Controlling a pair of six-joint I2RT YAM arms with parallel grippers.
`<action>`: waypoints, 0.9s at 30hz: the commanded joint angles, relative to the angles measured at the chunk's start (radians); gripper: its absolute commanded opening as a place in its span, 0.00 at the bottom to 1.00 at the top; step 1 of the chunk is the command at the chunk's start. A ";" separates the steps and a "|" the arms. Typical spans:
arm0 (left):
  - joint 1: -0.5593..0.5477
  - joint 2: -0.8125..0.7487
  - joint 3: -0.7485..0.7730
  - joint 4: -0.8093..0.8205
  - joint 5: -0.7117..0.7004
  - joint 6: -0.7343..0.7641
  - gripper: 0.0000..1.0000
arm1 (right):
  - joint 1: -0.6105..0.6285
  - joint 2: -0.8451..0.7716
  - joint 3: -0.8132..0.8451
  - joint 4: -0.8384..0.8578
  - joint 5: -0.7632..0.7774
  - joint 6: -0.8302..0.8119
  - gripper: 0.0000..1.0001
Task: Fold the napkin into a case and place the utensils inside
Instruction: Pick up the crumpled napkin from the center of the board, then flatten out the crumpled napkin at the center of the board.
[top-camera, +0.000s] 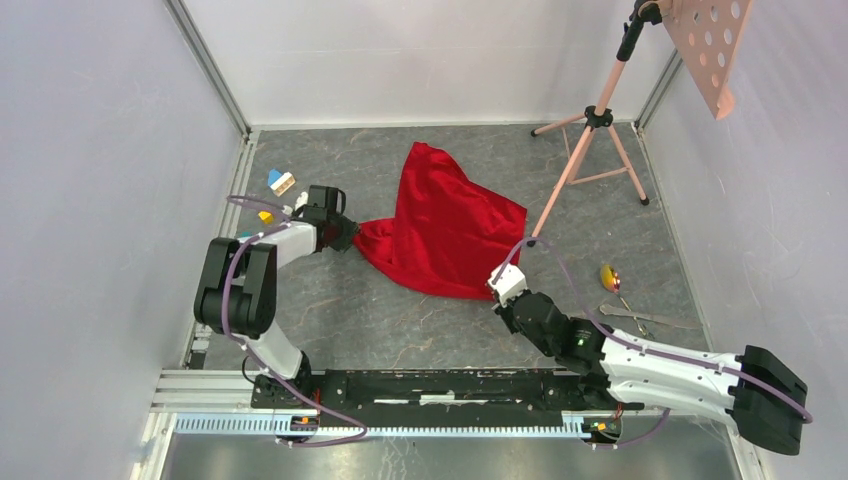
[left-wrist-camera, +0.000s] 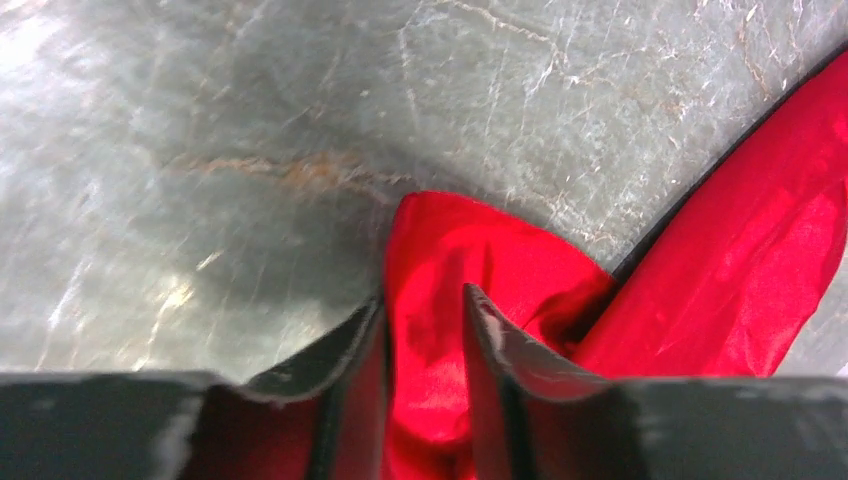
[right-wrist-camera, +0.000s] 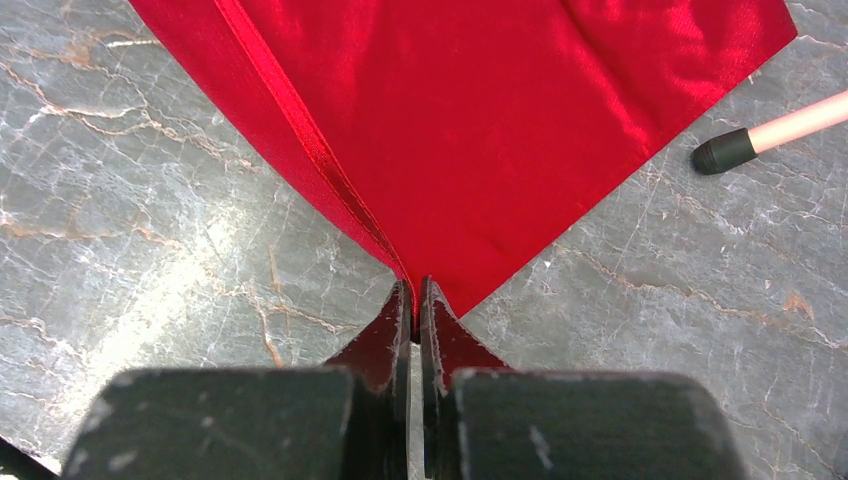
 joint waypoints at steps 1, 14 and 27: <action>0.036 0.078 0.055 0.080 0.116 0.034 0.22 | -0.002 0.019 0.063 -0.002 0.012 -0.029 0.00; 0.092 -0.744 0.301 -0.432 0.000 0.423 0.02 | -0.002 -0.084 0.619 -0.342 -0.117 -0.245 0.01; 0.091 -0.983 0.716 -0.425 -0.032 0.610 0.02 | -0.002 -0.144 0.833 -0.032 -0.388 -0.324 0.00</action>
